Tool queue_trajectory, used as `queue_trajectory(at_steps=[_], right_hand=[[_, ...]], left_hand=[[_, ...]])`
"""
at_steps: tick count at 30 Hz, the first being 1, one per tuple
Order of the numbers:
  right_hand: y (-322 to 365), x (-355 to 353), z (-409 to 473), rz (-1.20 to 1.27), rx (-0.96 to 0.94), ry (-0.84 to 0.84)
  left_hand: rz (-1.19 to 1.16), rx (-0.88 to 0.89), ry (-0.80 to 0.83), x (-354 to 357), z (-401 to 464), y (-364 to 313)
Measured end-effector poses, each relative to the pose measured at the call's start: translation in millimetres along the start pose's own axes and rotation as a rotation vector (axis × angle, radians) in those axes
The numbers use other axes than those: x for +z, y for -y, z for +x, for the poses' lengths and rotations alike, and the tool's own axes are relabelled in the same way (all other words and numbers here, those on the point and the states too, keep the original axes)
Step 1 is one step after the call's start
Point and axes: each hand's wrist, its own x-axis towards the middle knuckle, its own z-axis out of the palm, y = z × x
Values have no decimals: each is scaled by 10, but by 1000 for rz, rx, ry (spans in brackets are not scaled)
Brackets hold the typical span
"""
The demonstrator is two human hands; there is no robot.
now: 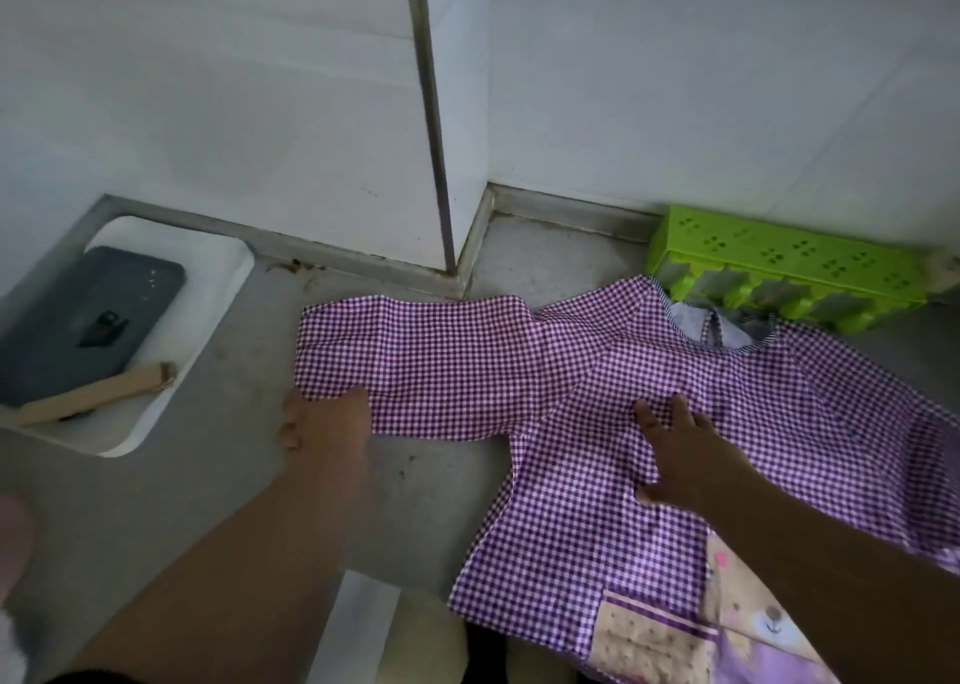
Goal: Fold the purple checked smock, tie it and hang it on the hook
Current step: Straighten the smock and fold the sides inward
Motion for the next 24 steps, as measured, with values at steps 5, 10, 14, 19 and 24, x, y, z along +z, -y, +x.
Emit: queue_trajectory(at_steps=[5,10,14,19,24], right_hand=[[-13,51,49,-9,-5,1],[-6,59,49,-12,-9,-10],[6,34,23,-23,-13,6],[0,17,18,-5,-16,20],[-8,-4,3,-11,-26,15]], left_hand=[[-232,-225,155,-73,224,-15],[-633,-289,459,-122,-30,-124],[-794,-136,359,-235,-5,-289],[-469,145,106,-419,153,-615],[-493,66,506,-540,-136,-575]])
